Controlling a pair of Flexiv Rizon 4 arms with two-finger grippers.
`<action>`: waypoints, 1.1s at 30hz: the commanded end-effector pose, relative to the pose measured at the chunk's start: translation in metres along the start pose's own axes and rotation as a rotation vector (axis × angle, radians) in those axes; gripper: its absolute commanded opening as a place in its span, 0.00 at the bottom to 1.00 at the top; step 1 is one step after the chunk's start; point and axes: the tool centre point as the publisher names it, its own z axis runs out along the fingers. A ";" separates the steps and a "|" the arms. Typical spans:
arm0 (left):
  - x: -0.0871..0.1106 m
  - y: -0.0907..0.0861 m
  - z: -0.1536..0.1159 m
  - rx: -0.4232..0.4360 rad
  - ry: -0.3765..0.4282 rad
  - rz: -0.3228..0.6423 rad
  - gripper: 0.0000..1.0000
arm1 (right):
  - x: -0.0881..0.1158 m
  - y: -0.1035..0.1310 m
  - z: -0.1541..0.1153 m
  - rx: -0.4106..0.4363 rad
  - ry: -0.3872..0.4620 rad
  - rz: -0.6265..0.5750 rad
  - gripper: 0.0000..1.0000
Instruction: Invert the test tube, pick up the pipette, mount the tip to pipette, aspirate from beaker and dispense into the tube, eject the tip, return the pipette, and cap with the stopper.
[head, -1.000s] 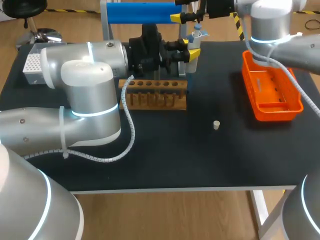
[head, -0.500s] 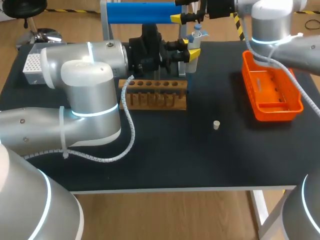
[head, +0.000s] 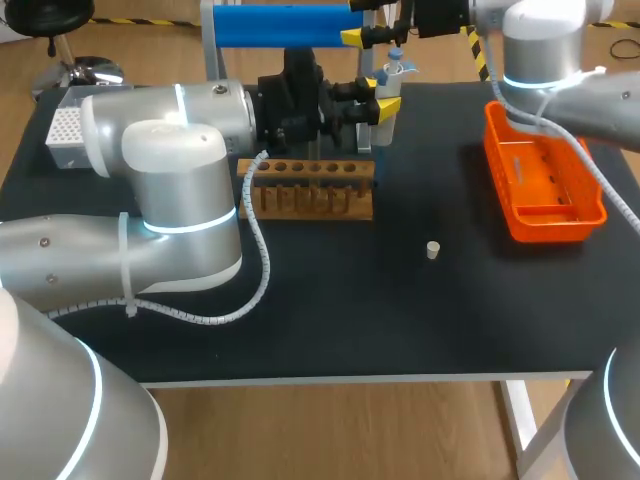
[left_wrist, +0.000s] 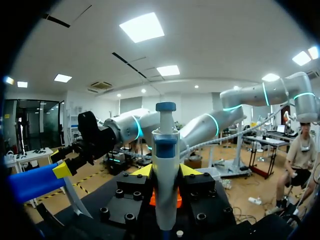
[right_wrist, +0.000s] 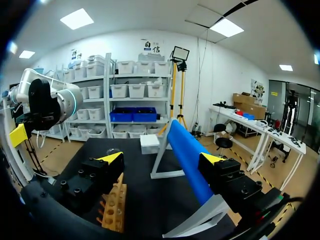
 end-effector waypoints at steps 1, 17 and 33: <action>0.001 0.001 0.002 0.002 -0.004 0.001 0.00 | -0.001 0.001 -0.001 0.004 0.005 0.001 1.00; -0.039 0.017 -0.112 -0.133 -0.334 -0.068 0.00 | -0.001 0.001 -0.001 0.004 0.005 0.001 1.00; -0.115 0.037 -0.179 -0.223 -0.545 -0.094 0.00 | -0.001 0.001 -0.001 0.004 0.005 0.001 1.00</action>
